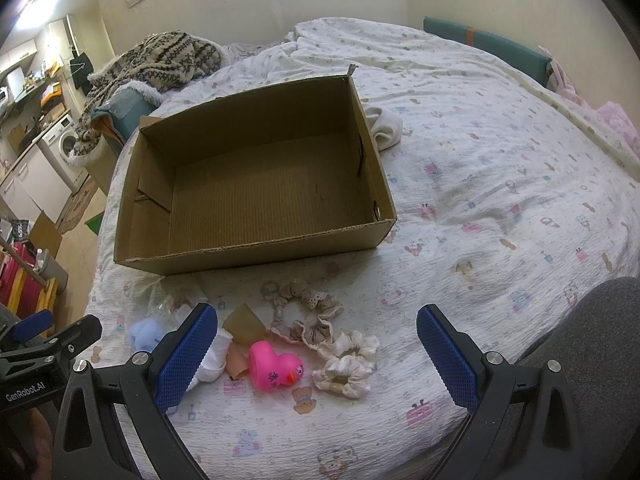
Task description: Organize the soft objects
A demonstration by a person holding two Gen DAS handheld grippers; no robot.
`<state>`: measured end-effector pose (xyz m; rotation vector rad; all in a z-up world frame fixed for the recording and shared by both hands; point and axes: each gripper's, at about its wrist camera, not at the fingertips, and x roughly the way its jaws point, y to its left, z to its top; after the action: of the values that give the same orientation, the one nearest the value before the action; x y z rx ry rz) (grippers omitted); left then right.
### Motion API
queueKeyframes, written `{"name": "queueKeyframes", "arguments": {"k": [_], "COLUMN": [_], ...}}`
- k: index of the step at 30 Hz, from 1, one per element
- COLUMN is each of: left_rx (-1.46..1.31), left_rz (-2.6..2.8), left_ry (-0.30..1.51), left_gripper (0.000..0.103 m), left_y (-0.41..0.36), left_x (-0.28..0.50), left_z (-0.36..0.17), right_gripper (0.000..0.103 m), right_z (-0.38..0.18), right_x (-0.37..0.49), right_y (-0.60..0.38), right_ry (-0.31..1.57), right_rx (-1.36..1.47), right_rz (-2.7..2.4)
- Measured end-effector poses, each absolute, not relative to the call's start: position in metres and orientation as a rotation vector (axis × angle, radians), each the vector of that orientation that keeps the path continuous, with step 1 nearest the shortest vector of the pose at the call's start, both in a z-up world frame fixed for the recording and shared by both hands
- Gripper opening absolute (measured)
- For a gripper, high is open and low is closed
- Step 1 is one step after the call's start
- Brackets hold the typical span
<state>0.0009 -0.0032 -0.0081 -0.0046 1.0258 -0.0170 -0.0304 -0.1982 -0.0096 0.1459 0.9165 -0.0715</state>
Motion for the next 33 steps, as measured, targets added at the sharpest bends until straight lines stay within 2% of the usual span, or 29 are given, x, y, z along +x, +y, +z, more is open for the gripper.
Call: {"name": "queueKeyframes", "arguments": {"k": [17, 25, 30, 33], "left_rx": [-0.017, -0.219, -0.213, -0.239], "left_rz": [-0.013, 0.010, -0.028, -0.055], "left_ry": [1.061, 1.234, 1.375, 1.457], "left_gripper": [0.103, 0.102, 0.102, 0.094], "left_y": [-0.001, 0.033, 0.024, 0.021], "left_x": [0.005, 0.020, 0.019, 0.019], "left_z": [-0.015, -0.043, -0.069, -0.085], "right_gripper": [0.103, 0.103, 0.103, 0.103], "right_z": [-0.012, -0.014, -0.014, -0.014], "right_x": [-0.032, -0.031, -0.029, -0.029], "right_y": [-0.197, -0.198, -0.201, -0.202], "right_ry": [0.923, 0.934, 0.945, 0.949], "right_rx": [0.154, 0.176, 0.182, 0.187], "right_rz": [-0.071, -0.075, -0.075, -0.077]}}
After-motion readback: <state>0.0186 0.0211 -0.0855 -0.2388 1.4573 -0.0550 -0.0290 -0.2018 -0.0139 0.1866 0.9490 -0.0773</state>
